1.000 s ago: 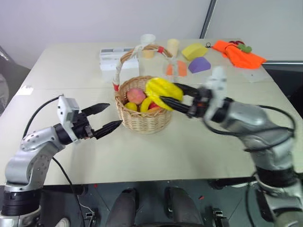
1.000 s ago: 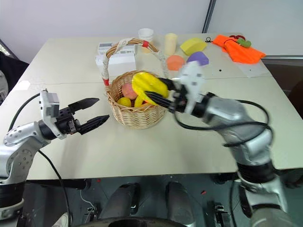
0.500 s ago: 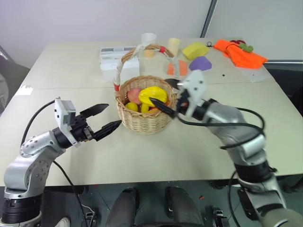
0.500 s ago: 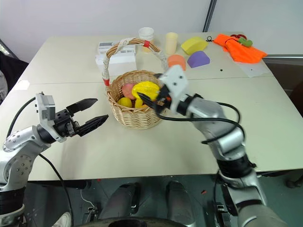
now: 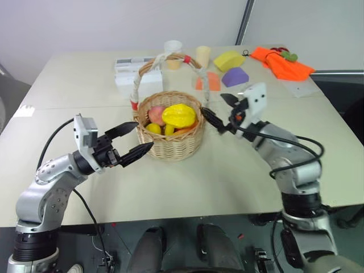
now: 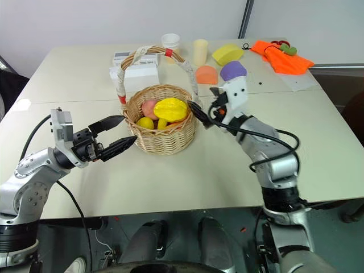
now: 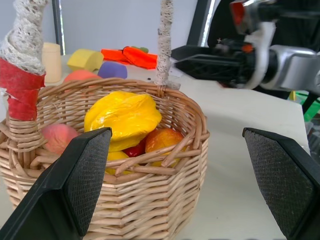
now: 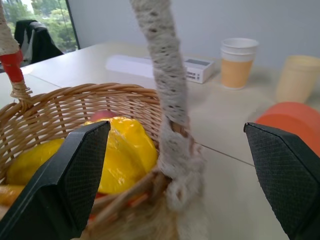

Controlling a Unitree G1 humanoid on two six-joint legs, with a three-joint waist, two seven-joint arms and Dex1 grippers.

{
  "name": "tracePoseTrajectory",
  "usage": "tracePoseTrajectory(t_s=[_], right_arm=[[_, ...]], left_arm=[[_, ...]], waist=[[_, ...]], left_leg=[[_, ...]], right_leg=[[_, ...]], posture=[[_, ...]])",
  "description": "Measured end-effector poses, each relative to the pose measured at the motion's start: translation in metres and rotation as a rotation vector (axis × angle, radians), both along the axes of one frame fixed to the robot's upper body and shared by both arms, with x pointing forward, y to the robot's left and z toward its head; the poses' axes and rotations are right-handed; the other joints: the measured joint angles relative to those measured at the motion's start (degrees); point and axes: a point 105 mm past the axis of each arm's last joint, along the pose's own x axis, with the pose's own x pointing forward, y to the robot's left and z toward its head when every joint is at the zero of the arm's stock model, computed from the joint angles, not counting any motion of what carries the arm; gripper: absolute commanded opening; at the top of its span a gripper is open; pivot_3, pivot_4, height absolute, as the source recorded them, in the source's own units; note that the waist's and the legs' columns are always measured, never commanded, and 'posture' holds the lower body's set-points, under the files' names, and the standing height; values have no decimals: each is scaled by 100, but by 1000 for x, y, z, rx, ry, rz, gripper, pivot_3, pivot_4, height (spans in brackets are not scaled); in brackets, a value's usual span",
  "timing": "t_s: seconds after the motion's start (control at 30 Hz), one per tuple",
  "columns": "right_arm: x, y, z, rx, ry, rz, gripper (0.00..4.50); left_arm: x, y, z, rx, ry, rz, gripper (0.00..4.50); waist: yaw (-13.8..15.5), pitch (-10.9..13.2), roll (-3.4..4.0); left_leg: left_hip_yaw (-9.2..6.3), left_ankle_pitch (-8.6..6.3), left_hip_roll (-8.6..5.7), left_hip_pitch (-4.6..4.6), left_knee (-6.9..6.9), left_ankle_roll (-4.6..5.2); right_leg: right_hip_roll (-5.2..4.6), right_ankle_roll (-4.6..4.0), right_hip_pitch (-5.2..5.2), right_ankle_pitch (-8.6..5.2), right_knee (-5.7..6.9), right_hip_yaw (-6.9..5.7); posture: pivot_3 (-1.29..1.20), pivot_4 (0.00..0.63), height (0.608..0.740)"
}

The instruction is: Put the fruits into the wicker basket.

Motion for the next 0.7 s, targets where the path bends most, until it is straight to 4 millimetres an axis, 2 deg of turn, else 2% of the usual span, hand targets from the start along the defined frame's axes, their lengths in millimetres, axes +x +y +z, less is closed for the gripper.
tracePoseTrajectory(t_s=[0.03, 0.13, 0.2, 0.27, 0.37, 0.47, 0.53, 0.63, 0.7], right_arm=[[3, 3, -3, 7, 12, 0, 3683], [8, 2, -10, 23, 38, -20, 2121], [10, -5, -7, 43, 35, -44, 879], [11, -10, -6, 52, 32, -62, 200], [11, -19, -3, 79, 27, -88, 125], [10, -39, -3, 100, 9, -167, 125], [12, -70, 4, 102, -36, -296, 125], [12, -135, 21, 32, -132, -579, 125], [8, -182, 25, -28, -159, -791, 125]], left_arm=[[0, 0, 0, -2, -3, 3, 4500], [-1, 2, -4, -2, 10, 18, 4500], [-2, 3, -8, -4, 25, 33, 4500], [-2, 3, -8, -4, 24, 36, 4500], [-4, 0, -6, -10, 15, 34, 4500], [-5, -6, -8, -25, 20, 18, 4500], [-5, -10, -10, -30, 27, 9, 4500], [-4, -10, -10, -27, 26, 10, 4500], [-3, -12, -10, -25, 25, 5, 4500]], waist=[[0, 0, 0], [20, 0, 0], [23, 0, 0], [22, 0, 0], [15, 0, 1], [36, 0, 1], [43, 1, 2], [40, 1, 2], [37, 1, 2]], left_leg=[[1, 0, 0, -2, 0, 0], [2, 0, -1, -4, 0, 0], [2, 0, -1, -4, 2, 0], [1, 0, 0, -4, 2, 0], [3, 0, 1, -4, 2, 0], [3, 0, 0, -6, 2, 0], [5, 0, -3, -9, 3, 0], [23, 0, -6, -9, 4, 0], [31, 0, -5, -7, 3, 0]], right_leg=[[-1, 0, -3, 0, 0, 1], [-3, 0, -3, 0, -1, 2], [-3, -3, -3, -1, -1, 2], [-1, -17, -3, -9, -1, 2], [0, -19, -4, -9, -1, 3], [-1, -10, -4, -5, -2, 2], [-4, -7, -4, -3, -3, 3], [-5, -20, -3, -11, -5, 5], [-4, -21, -3, -11, -4, 6]], posture=[[0, 150, 740], [0, 150, 740], [0, 150, 740], [0, 150, 740], [0, 150, 740], [0, 150, 740], [0, 150, 740], [0, 150, 740], [0, 150, 740]])
